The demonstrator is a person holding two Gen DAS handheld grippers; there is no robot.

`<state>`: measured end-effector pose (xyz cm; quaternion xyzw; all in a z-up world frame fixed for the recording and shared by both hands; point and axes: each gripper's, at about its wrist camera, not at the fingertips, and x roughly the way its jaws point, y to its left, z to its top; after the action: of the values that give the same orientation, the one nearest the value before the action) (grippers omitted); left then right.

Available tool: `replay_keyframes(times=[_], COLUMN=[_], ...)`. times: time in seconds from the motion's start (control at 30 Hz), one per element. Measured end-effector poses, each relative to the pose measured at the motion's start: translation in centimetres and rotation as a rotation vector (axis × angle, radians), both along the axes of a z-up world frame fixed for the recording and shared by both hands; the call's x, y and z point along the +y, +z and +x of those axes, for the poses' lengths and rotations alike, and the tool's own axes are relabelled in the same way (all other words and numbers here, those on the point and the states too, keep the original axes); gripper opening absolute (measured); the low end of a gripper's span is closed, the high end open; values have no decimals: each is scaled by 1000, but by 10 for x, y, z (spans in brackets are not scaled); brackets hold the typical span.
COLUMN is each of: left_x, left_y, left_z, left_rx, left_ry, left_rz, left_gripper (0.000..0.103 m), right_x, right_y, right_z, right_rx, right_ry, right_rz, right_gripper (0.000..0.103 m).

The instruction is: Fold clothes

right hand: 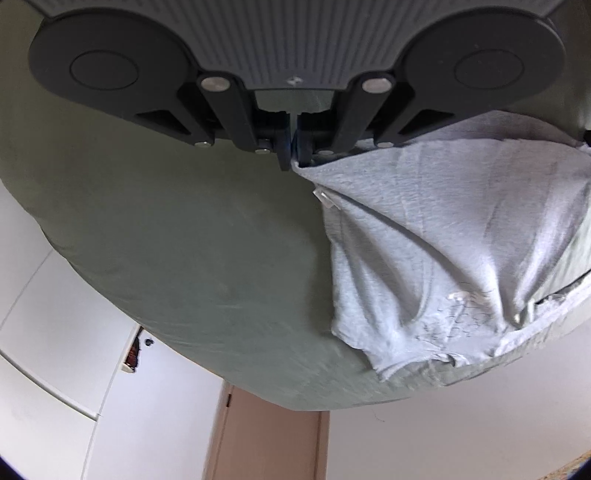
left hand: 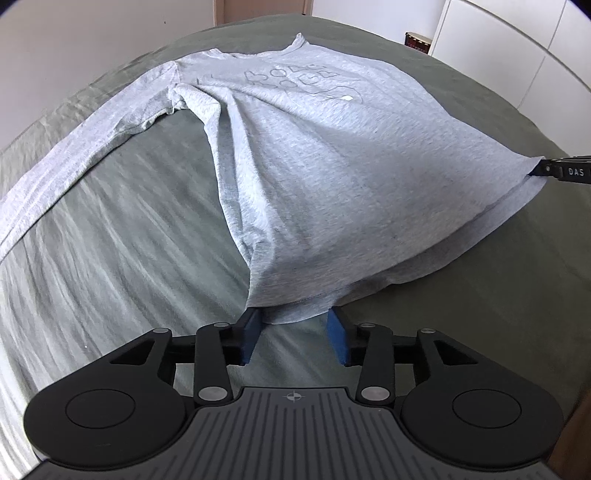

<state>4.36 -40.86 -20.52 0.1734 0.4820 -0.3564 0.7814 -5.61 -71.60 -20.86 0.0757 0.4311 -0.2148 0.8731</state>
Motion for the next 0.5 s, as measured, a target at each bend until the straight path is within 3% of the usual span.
replay_keyframes(times=[0.2, 0.5], left_x=[7, 20], left_y=[8, 10], left_z=[-13, 37], left_rx=[-1, 56], left_ry=[-73, 108], left_rz=[23, -91], left_gripper=[39, 39], right_x=[-9, -18], right_y=[-1, -12], right_z=[2, 5], right_rx=[3, 18], right_ry=[-14, -35], right_rz=[5, 10], right_gripper=[3, 3])
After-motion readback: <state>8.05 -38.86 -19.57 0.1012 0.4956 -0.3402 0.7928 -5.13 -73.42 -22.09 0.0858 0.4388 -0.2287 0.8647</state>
